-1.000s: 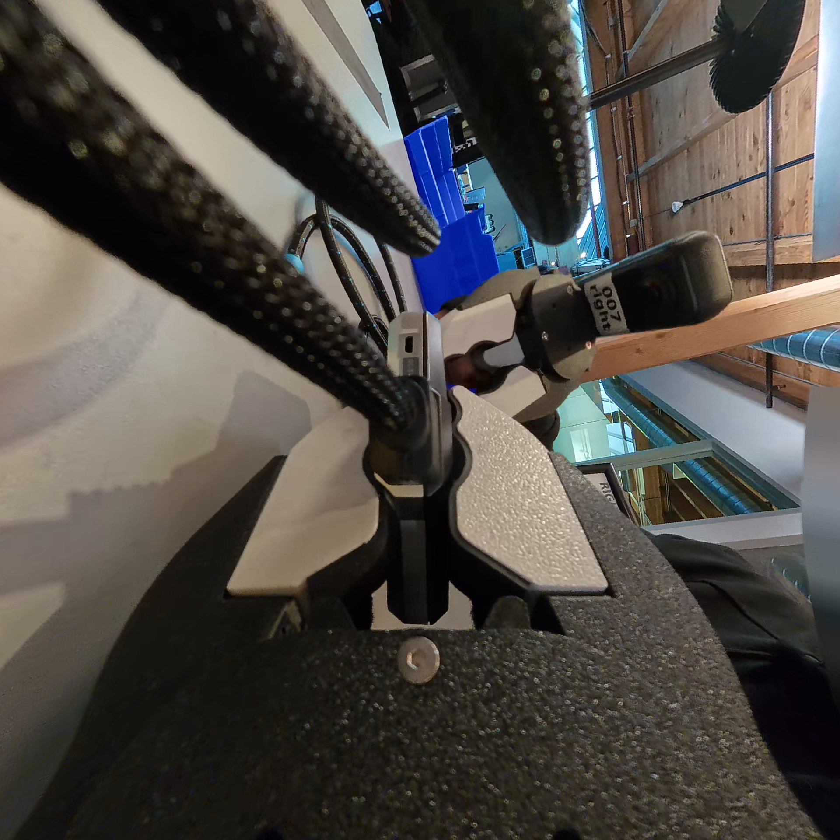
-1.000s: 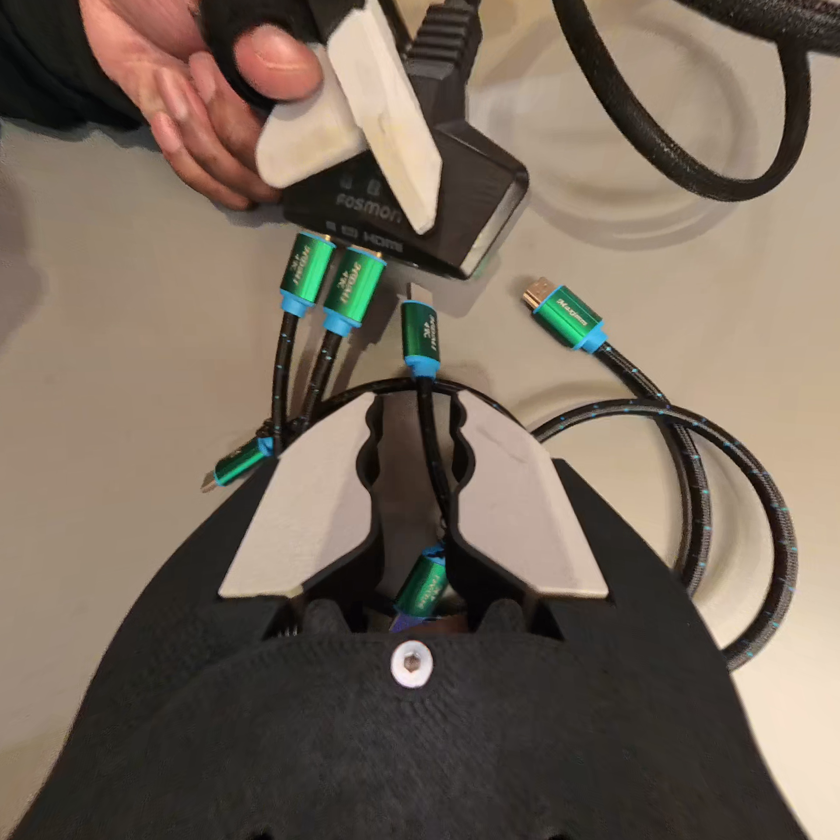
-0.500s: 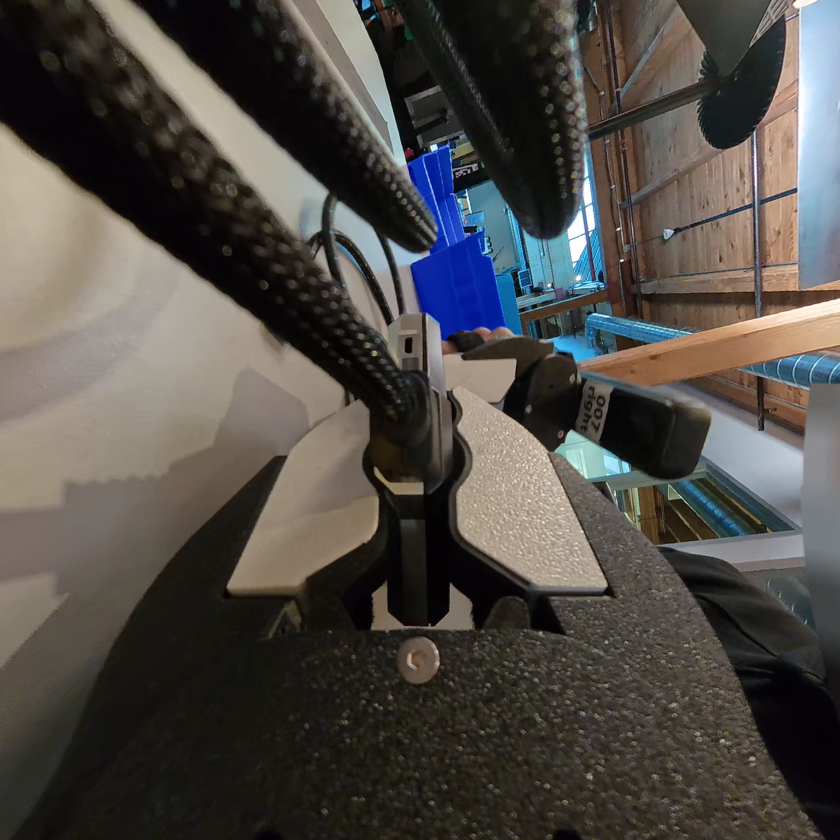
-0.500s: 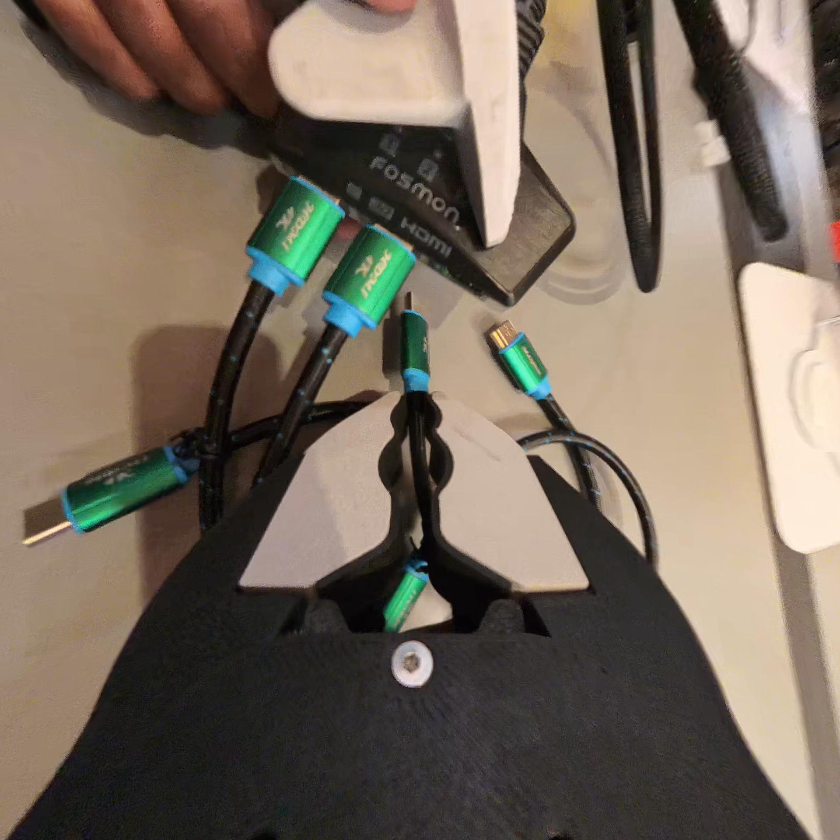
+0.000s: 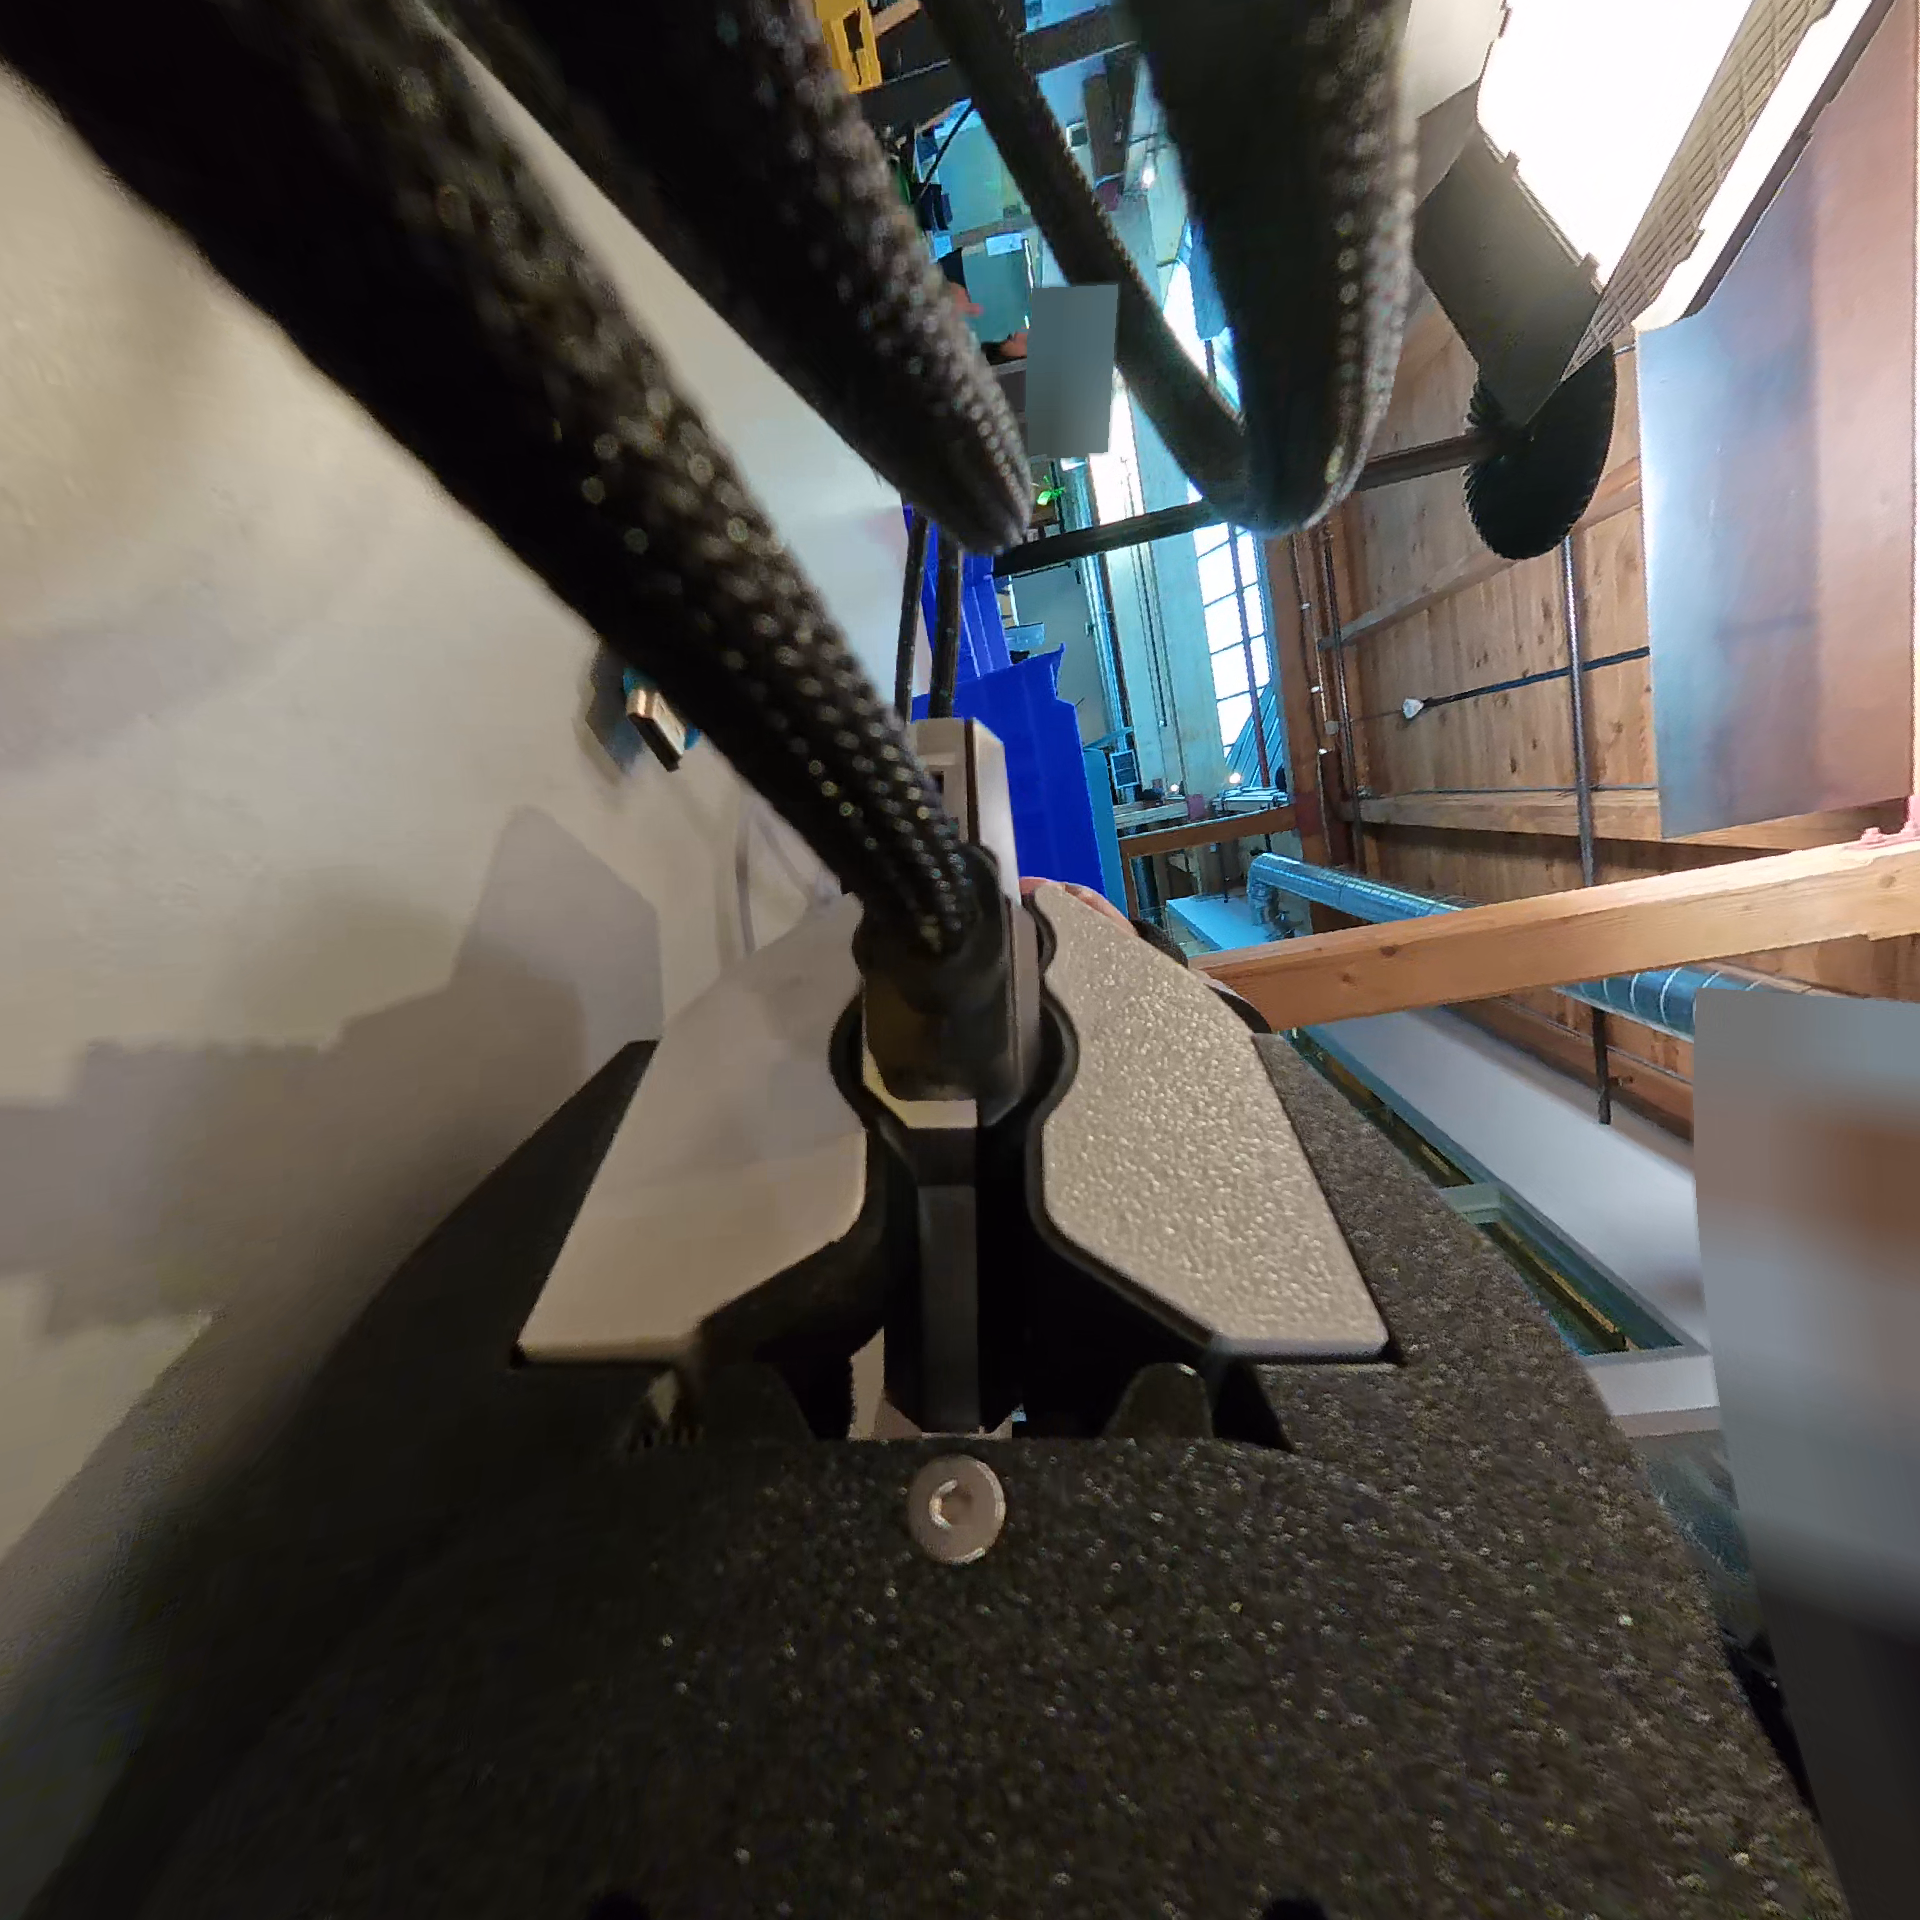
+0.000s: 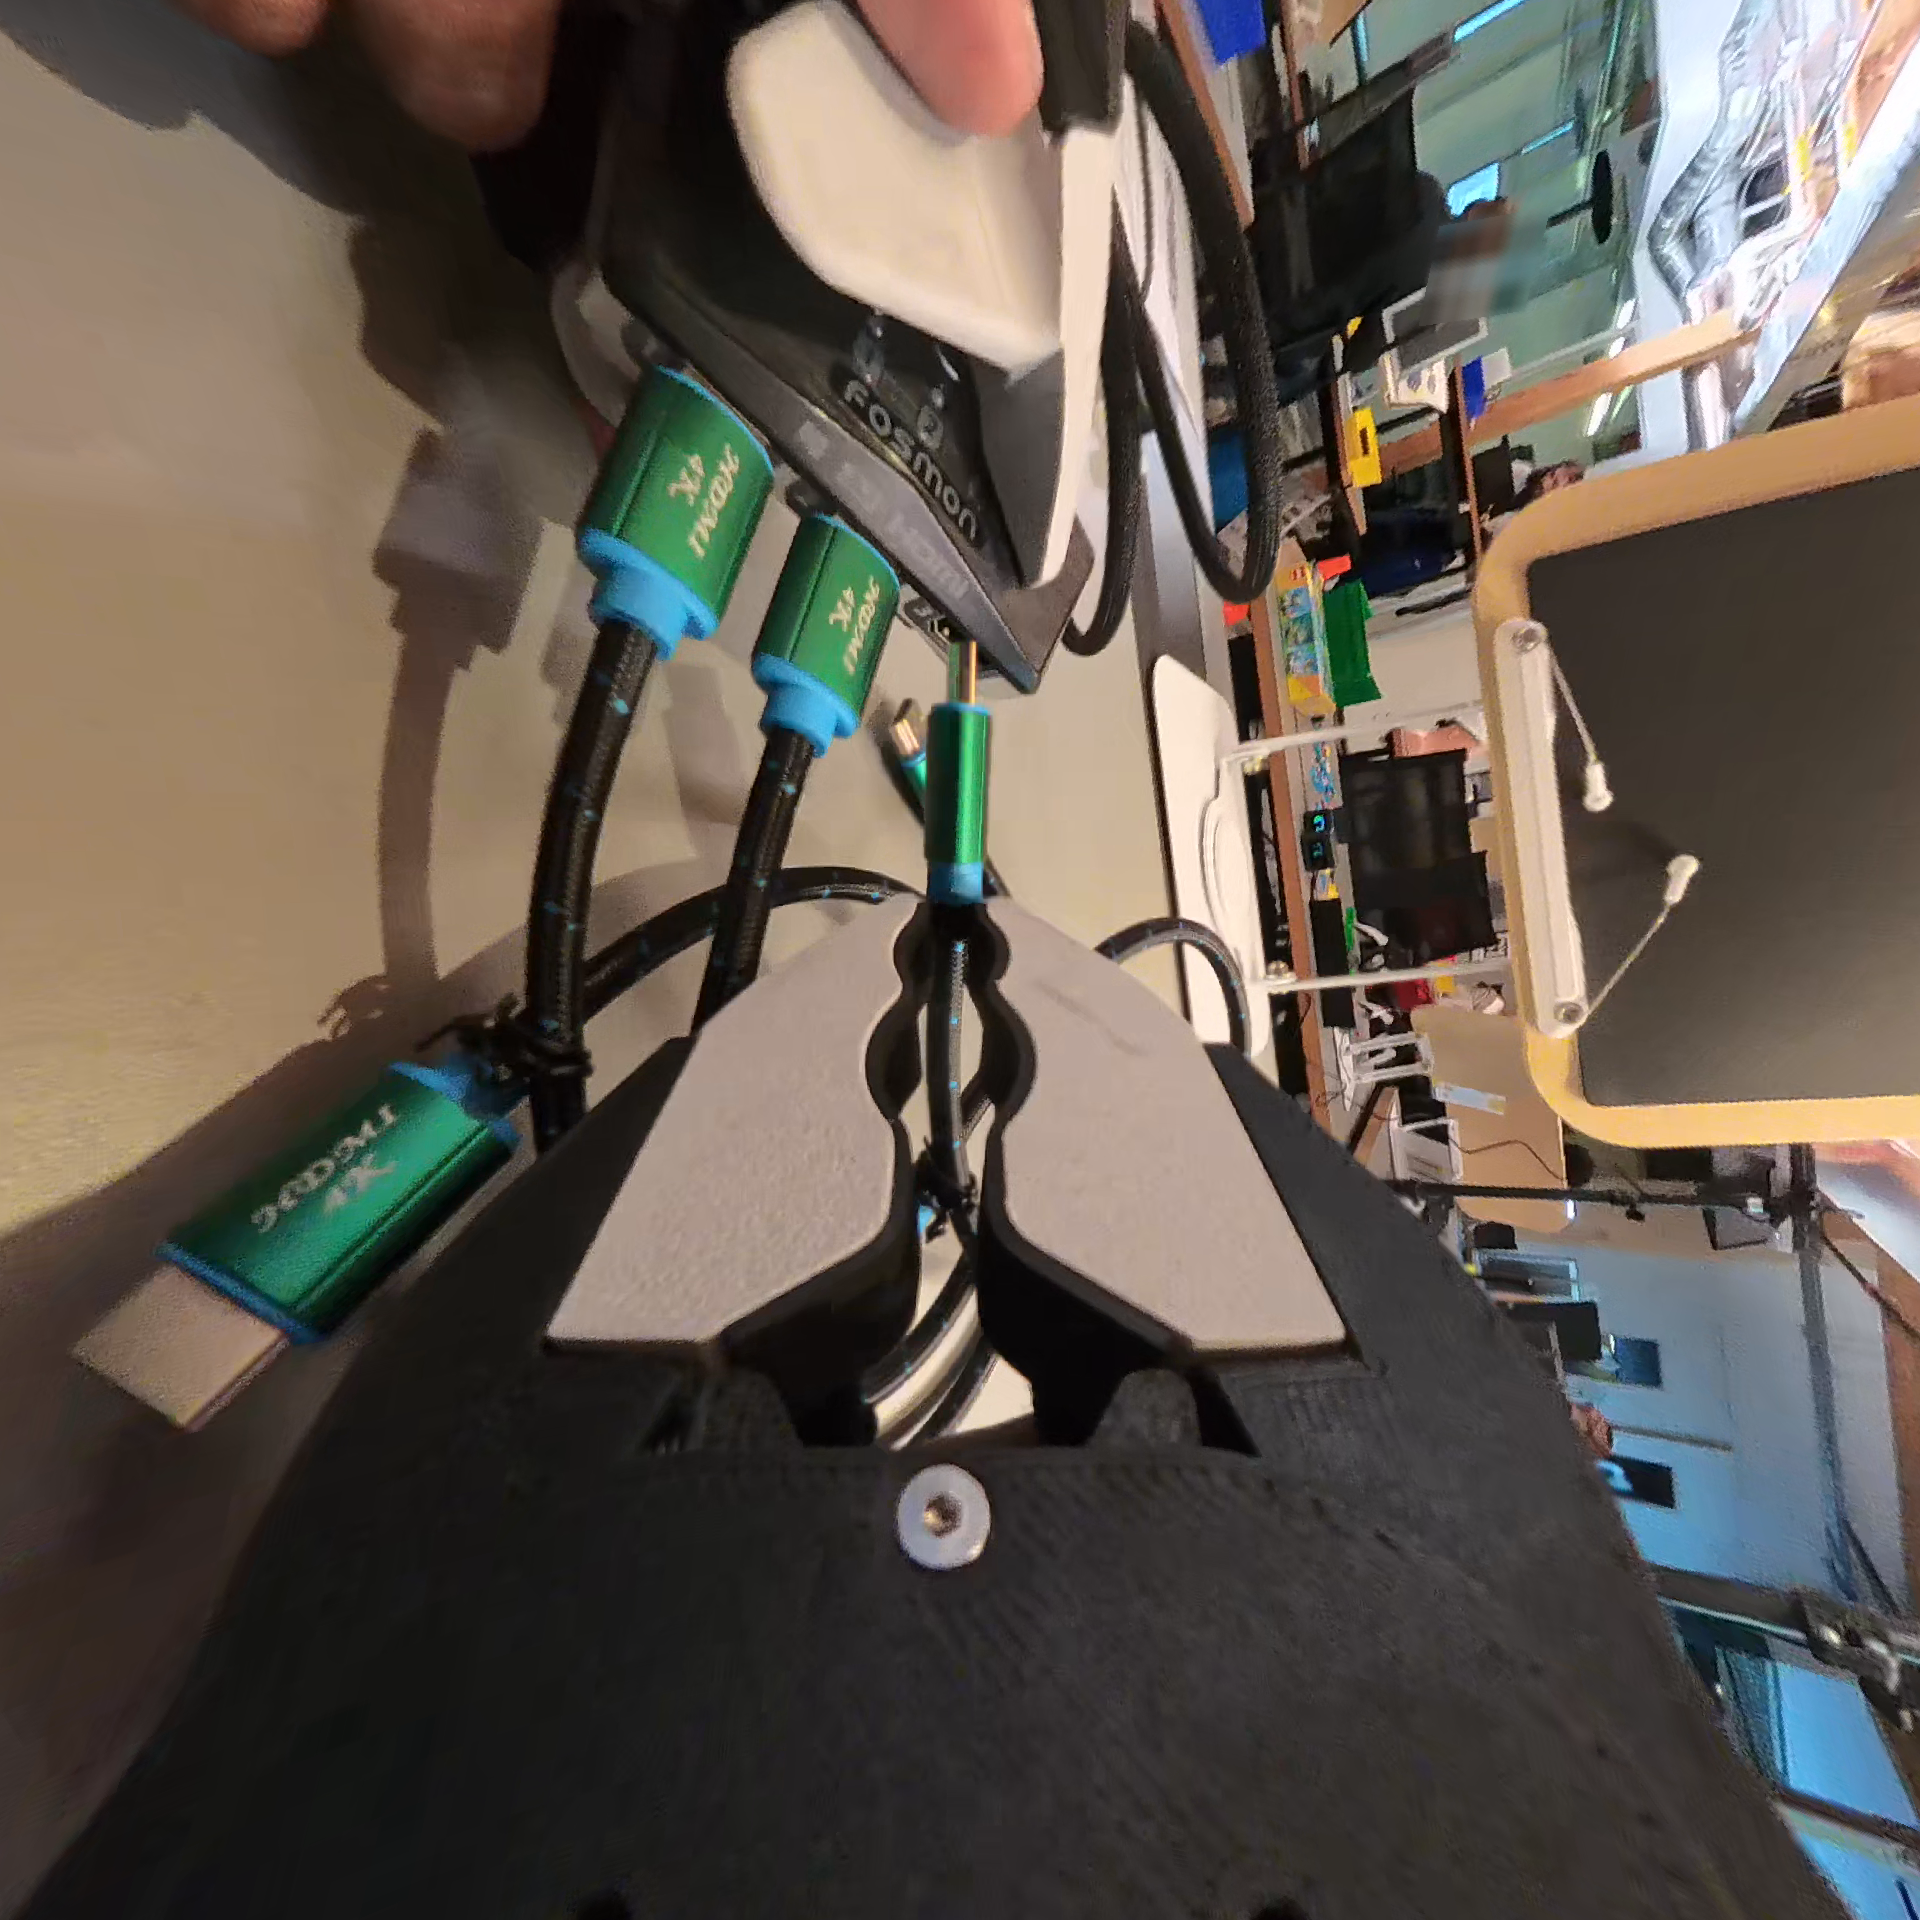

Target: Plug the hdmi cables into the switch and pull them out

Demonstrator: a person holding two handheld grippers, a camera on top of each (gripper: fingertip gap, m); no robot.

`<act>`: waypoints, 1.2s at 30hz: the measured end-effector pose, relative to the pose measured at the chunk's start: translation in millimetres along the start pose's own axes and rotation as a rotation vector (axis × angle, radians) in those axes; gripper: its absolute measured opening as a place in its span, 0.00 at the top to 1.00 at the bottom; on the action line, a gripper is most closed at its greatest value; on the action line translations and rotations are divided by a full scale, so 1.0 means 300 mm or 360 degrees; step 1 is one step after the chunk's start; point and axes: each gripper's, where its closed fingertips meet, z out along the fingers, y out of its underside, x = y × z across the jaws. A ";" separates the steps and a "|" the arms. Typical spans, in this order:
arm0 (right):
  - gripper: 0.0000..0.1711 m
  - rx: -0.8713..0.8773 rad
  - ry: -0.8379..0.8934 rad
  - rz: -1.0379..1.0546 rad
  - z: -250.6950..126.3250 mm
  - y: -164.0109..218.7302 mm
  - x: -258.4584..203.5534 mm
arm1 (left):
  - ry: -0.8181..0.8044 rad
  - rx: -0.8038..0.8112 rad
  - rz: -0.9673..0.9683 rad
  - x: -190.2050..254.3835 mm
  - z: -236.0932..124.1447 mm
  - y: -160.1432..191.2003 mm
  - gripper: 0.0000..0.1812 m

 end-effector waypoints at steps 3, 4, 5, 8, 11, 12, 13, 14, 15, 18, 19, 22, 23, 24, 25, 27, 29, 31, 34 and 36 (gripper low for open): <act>0.96 -0.0052 -0.0028 0.0030 0.005 0.007 -0.010 | -0.0010 -0.0011 -0.0007 -0.003 0.003 0.009 0.87; 0.96 -0.0054 -0.0050 0.0048 0.006 0.004 -0.018 | -0.0017 -0.0026 -0.0003 -0.005 0.006 0.015 0.87; 0.97 -0.0054 -0.0072 0.0071 0.006 0.000 -0.027 | -0.0022 -0.0043 -0.0004 -0.006 0.009 0.022 0.87; 0.97 -0.0062 -0.0129 0.0148 0.006 -0.002 -0.039 | -0.0028 -0.0041 -0.0021 -0.011 0.009 0.022 0.87; 0.97 -0.0032 -0.0200 0.0271 0.002 -0.005 -0.044 | -0.0019 -0.0043 -0.0028 -0.009 0.009 0.022 0.87; 0.97 -0.0028 -0.0210 0.0297 0.002 -0.005 -0.044 | -0.0014 -0.0039 -0.0035 -0.008 0.009 0.022 0.87; 0.97 -0.0029 -0.0212 0.0304 0.002 -0.005 -0.044 | -0.0013 -0.0032 -0.0054 -0.008 0.009 0.022 0.87; 0.97 -0.0035 -0.0207 0.0297 0.003 -0.004 -0.045 | -0.0014 -0.0020 -0.0076 -0.010 0.009 0.022 0.87; 0.97 -0.0044 -0.0200 0.0286 0.004 -0.003 -0.046 | -0.0019 -0.0009 -0.0093 -0.012 0.009 0.023 0.87; 0.97 -0.0060 -0.0169 0.0225 0.006 -0.003 -0.049 | -0.0028 -0.0007 -0.0093 -0.016 0.008 0.022 0.87; 0.97 -0.0057 -0.0167 0.0216 0.005 -0.004 -0.049 | -0.0028 -0.0010 -0.0091 -0.016 0.008 0.021 0.87; 0.96 -0.0027 -0.0213 0.0295 0.002 -0.004 -0.048 | -0.0028 -0.0034 -0.0052 -0.013 0.009 0.025 0.87; 0.96 -0.0010 -0.0246 0.0336 -0.001 -0.004 -0.049 | -0.0023 -0.0048 -0.0044 -0.011 0.009 0.026 0.87; 0.94 0.0008 -0.0292 0.0379 -0.004 -0.004 -0.052 | -0.0019 -0.0059 -0.0040 -0.009 0.010 0.029 0.87; 0.92 0.0026 -0.0350 0.0423 -0.009 -0.004 -0.058 | -0.0021 -0.0070 -0.0035 -0.010 0.012 0.032 0.87; 0.91 0.0057 -0.0485 0.0506 -0.022 0.000 -0.072 | -0.0020 -0.0096 -0.0014 -0.006 0.016 0.043 0.87; 0.87 0.0081 -0.0613 0.0588 -0.037 0.009 -0.081 | -0.0007 -0.0115 -0.0010 0.002 0.021 0.054 0.87; 0.85 0.0131 -0.0741 0.0689 -0.054 0.014 -0.084 | -0.0006 -0.0137 -0.0012 0.002 0.027 0.067 0.87; 0.84 0.0231 -0.0905 0.0837 -0.081 0.013 -0.072 | -0.0003 -0.0165 -0.0009 0.004 0.031 0.078 0.87; 0.84 0.0278 -0.1007 0.0945 -0.093 0.009 -0.059 | -0.0014 -0.0181 0.0007 0.003 0.032 0.083 0.88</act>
